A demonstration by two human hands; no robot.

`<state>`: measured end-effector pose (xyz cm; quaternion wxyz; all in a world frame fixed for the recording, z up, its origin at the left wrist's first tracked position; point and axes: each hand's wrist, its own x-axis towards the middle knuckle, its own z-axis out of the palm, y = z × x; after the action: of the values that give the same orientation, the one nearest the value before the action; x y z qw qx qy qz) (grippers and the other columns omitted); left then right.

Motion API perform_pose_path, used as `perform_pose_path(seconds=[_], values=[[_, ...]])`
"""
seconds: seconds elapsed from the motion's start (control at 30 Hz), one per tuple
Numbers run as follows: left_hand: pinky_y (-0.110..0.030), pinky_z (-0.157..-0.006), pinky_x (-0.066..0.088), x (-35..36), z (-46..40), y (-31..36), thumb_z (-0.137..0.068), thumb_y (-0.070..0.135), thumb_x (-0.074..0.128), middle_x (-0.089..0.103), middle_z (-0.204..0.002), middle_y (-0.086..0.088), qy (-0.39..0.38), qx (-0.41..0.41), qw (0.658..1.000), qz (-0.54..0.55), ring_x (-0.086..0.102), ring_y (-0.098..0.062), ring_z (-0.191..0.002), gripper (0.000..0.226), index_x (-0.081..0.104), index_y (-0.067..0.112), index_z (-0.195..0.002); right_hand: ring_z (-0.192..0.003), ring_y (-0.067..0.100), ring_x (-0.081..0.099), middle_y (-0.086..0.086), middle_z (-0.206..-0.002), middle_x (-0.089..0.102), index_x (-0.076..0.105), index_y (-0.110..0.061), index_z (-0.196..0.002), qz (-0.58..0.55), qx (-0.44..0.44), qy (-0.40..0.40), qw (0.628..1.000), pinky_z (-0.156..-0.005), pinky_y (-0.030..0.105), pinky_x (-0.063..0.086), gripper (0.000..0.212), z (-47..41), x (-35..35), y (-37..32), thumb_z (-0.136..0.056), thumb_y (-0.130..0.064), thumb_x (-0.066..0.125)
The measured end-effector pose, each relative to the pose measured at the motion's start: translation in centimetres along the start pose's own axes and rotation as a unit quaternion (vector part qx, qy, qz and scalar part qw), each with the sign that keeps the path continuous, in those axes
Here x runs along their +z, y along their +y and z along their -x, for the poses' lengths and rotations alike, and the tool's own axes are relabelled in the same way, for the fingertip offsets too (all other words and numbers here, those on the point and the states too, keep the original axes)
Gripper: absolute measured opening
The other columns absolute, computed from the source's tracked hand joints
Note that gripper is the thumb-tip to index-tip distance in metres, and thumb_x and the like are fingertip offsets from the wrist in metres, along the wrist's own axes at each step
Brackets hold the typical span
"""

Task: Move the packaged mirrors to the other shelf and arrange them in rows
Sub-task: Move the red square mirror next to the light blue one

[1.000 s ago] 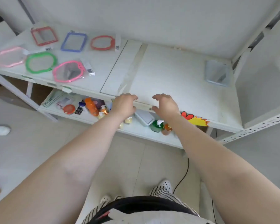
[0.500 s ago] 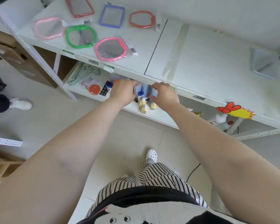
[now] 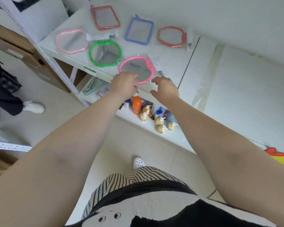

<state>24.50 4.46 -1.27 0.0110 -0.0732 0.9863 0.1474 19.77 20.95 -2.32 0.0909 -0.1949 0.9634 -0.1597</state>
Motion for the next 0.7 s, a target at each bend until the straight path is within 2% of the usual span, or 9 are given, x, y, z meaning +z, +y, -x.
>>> perform_pose_path(seconds=[0.1,0.2,0.4,0.5,0.7], values=[[-0.039,-0.093,0.047,-0.9,-2.4,-2.5,-0.084,0.016,0.058,0.063,-0.126,-0.011,0.008,-0.021,1.0,0.015,0.058,-0.034,-0.114,0.043,0.058,0.016,-0.128,-0.119,0.024,0.053,0.005,-0.125,0.059,0.054,-0.022,-0.132,-0.001,-0.008,0.008,1.0,-0.089,0.037,0.051,0.045,-2.9,0.0,-1.4,-0.087,-0.023,0.061],[-0.038,-0.091,0.049,-1.9,-4.4,-4.7,-0.084,0.017,0.058,0.065,-0.123,-0.011,0.009,-0.028,0.999,0.028,0.06,-0.033,-0.113,0.044,0.059,0.017,-0.128,-0.12,0.025,0.052,0.004,-0.126,0.06,0.054,-0.021,-0.132,-0.003,-0.005,0.008,1.0,-0.092,0.04,0.051,0.045,-5.4,0.1,-2.9,-0.087,-0.022,0.062],[-0.039,-0.096,0.046,-4.0,-8.8,-9.6,-0.088,0.019,0.058,0.062,-0.129,-0.011,-0.001,-0.002,1.0,0.016,0.057,-0.033,-0.118,0.044,0.056,0.018,-0.131,-0.125,0.024,0.049,0.004,-0.131,0.057,0.053,-0.021,-0.133,0.001,0.025,0.004,1.0,-0.096,0.039,0.047,0.046,-10.4,0.8,-6.9,-0.088,-0.024,0.062],[-0.039,-0.093,0.047,-5.2,-10.7,-12.7,-0.087,0.018,0.057,0.062,-0.129,-0.012,-0.004,0.023,1.0,0.01,0.057,-0.034,-0.118,0.044,0.056,0.02,-0.131,-0.122,0.026,0.051,0.005,-0.127,0.059,0.055,-0.021,-0.131,0.01,0.042,0.021,0.999,-0.092,0.036,0.047,0.044,-12.3,1.5,-9.5,-0.088,-0.023,0.061],[-0.037,-0.099,0.043,-8.5,-14.0,-20.2,-0.088,0.022,0.055,0.059,-0.132,-0.011,-0.026,0.024,0.998,0.045,0.054,-0.032,-0.123,0.044,0.055,0.02,-0.132,-0.119,0.026,0.054,0.006,-0.125,0.061,0.055,-0.02,-0.131,0.018,0.096,0.054,0.994,-0.089,0.035,0.049,0.044,-15.3,2.2,-15.7,-0.087,-0.022,0.062]])
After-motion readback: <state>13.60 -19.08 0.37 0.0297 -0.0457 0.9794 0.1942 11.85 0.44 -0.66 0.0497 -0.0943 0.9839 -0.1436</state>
